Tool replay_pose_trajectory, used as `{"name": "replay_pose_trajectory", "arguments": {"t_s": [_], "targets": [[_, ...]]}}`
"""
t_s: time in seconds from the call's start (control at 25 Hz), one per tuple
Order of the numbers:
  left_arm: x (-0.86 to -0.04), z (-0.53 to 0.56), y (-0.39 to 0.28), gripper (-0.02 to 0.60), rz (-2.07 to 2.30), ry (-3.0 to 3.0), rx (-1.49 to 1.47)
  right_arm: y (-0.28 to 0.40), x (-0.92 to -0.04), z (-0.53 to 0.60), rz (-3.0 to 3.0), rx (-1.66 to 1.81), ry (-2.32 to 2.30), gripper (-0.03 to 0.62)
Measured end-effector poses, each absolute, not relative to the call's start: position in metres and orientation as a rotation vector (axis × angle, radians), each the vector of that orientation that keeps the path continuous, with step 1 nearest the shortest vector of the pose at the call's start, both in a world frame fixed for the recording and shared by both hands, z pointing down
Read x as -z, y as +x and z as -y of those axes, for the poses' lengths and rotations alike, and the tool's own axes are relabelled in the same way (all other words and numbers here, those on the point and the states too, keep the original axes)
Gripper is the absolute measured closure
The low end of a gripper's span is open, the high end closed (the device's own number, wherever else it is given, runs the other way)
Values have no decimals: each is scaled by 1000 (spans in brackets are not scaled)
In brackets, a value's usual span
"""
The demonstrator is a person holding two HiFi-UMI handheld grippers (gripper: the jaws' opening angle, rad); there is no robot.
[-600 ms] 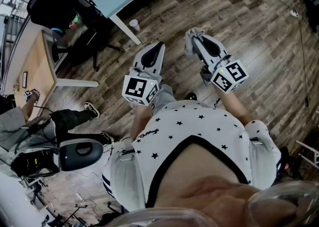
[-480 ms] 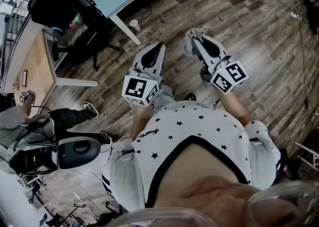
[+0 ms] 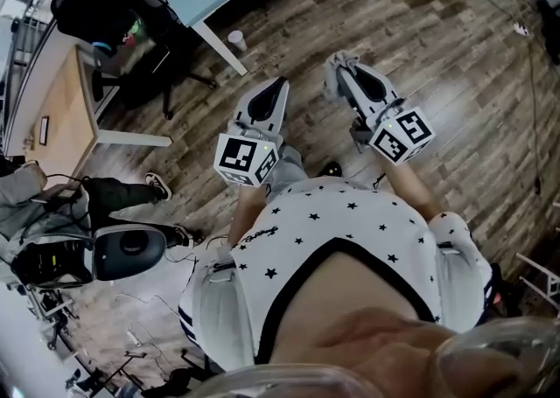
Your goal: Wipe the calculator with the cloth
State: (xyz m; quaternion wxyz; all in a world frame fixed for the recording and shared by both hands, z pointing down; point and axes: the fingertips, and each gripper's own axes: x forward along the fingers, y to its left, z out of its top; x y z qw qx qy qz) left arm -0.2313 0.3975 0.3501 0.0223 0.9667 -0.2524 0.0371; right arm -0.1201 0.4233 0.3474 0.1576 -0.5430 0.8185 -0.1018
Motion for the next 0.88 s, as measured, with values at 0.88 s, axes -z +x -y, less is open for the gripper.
{"name": "replay_pose_trajectory", "arguments": {"t_s": [0.88], "targets": [[-353,-367,-201,551,714,3013,-137,-84,-359,-402,-2285,314,-1639,553]]}}
